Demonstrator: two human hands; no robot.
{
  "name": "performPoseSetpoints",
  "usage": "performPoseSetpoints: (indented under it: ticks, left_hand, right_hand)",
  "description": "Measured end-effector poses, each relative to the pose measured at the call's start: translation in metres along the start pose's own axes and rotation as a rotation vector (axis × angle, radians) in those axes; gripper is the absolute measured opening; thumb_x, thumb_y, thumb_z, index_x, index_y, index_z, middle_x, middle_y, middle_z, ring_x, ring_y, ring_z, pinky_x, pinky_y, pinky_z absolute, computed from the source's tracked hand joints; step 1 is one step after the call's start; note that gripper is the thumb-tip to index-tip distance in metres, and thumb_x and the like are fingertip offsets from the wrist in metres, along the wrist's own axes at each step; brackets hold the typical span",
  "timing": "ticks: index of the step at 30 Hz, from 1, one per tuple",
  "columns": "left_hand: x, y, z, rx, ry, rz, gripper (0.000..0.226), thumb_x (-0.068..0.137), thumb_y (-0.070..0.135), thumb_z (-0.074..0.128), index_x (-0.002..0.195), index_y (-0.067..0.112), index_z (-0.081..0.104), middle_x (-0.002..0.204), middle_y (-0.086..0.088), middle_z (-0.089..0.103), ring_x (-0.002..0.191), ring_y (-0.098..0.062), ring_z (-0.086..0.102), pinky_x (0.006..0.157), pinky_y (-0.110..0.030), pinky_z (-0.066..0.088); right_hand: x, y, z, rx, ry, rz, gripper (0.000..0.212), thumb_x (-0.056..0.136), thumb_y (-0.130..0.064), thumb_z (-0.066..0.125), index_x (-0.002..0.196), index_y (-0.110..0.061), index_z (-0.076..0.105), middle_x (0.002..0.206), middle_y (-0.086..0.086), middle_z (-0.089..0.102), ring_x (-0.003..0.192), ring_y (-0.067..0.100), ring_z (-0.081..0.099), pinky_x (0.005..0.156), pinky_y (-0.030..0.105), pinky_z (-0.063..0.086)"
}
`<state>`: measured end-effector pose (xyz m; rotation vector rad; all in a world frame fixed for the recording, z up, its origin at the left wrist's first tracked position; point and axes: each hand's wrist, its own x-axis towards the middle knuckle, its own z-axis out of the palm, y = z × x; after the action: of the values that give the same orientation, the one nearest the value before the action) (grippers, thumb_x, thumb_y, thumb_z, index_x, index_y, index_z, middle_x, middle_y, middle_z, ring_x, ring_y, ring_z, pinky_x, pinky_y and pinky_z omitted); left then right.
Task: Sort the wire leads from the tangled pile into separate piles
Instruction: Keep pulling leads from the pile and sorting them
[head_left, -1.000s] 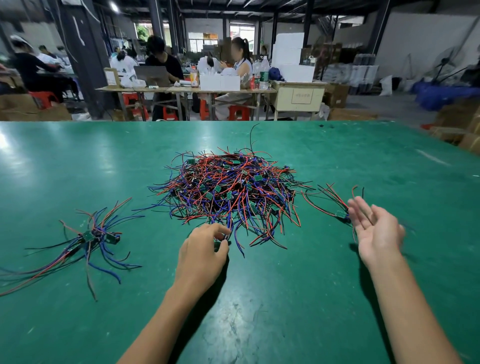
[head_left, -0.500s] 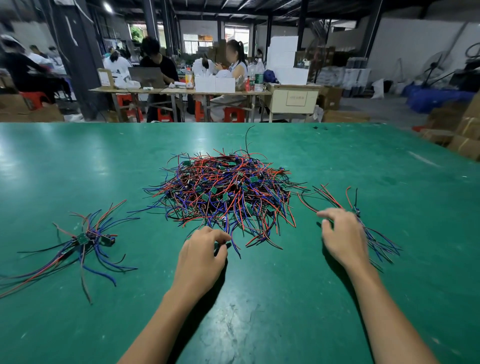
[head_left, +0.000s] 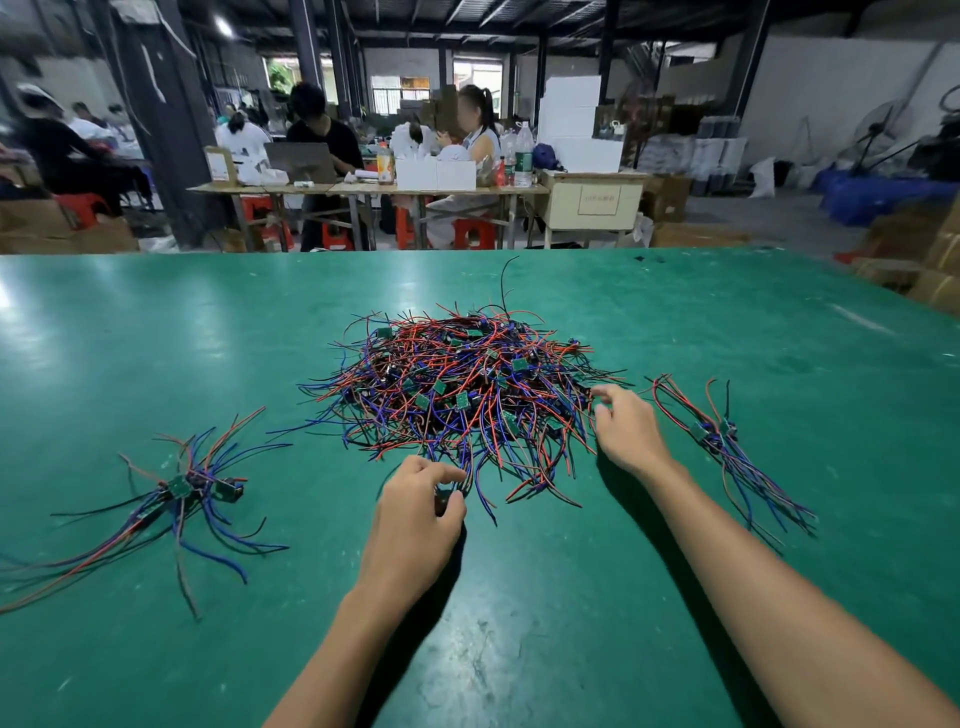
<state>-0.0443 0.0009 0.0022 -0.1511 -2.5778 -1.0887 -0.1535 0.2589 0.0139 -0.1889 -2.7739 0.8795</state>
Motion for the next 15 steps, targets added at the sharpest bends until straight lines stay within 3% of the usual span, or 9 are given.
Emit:
performPoseSetpoints:
  ticks: [2, 4, 9, 12, 15]
  left_hand:
    - [0.000, 0.001, -0.001, 0.002, -0.002, 0.001, 0.018, 0.091, 0.018, 0.066, 0.106, 0.025, 0.074, 0.097, 0.012, 0.055, 0.068, 0.001, 0.051, 0.076, -0.026, 0.043]
    - [-0.001, 0.002, -0.001, 0.003, -0.001, 0.001, 0.016, 0.092, 0.022, 0.065, 0.104, 0.029, 0.073, 0.095, 0.016, 0.054, 0.067, 0.003, 0.051, 0.071, -0.024, 0.040]
    - [0.000, 0.003, -0.004, -0.016, 0.004, -0.008, 0.015, 0.094, 0.023, 0.063, 0.103, 0.033, 0.071, 0.093, 0.017, 0.052, 0.072, 0.010, 0.050, 0.069, -0.022, 0.037]
    - [0.001, 0.005, -0.003, -0.018, 0.022, 0.005, 0.015, 0.094, 0.022, 0.063, 0.101, 0.033, 0.071, 0.097, 0.017, 0.052, 0.078, 0.011, 0.051, 0.068, -0.009, 0.035]
    - [0.000, 0.008, -0.003, -0.019, 0.048, 0.041, 0.016, 0.093, 0.018, 0.064, 0.100, 0.029, 0.072, 0.099, 0.014, 0.055, 0.085, 0.001, 0.051, 0.074, -0.011, 0.039]
  right_hand:
    - [0.021, -0.006, 0.003, -0.015, -0.043, 0.075, 0.044, 0.105, -0.028, 0.045, 0.144, -0.007, 0.049, 0.148, 0.019, 0.047, 0.134, 0.034, 0.047, 0.113, 0.045, 0.038]
    - [0.036, -0.007, 0.004, -0.064, -0.054, 0.138, 0.043, 0.103, -0.038, 0.049, 0.134, -0.010, 0.059, 0.141, 0.018, 0.053, 0.123, 0.036, 0.055, 0.104, 0.042, 0.045]
    - [0.049, -0.006, 0.002, 0.025, -0.060, 0.220, 0.025, 0.096, -0.042, 0.064, 0.096, -0.022, 0.079, 0.102, 0.008, 0.075, 0.094, 0.030, 0.065, 0.079, 0.034, 0.050]
    - [0.034, -0.004, -0.003, 0.158, 0.060, 0.238, 0.020, 0.091, -0.043, 0.067, 0.090, -0.027, 0.079, 0.100, 0.000, 0.076, 0.093, 0.026, 0.065, 0.072, 0.029, 0.044]
    - [0.012, -0.006, -0.011, 0.419, 0.257, 0.226, 0.017, 0.090, -0.040, 0.065, 0.096, -0.025, 0.073, 0.103, 0.000, 0.075, 0.094, 0.020, 0.063, 0.081, 0.031, 0.045]
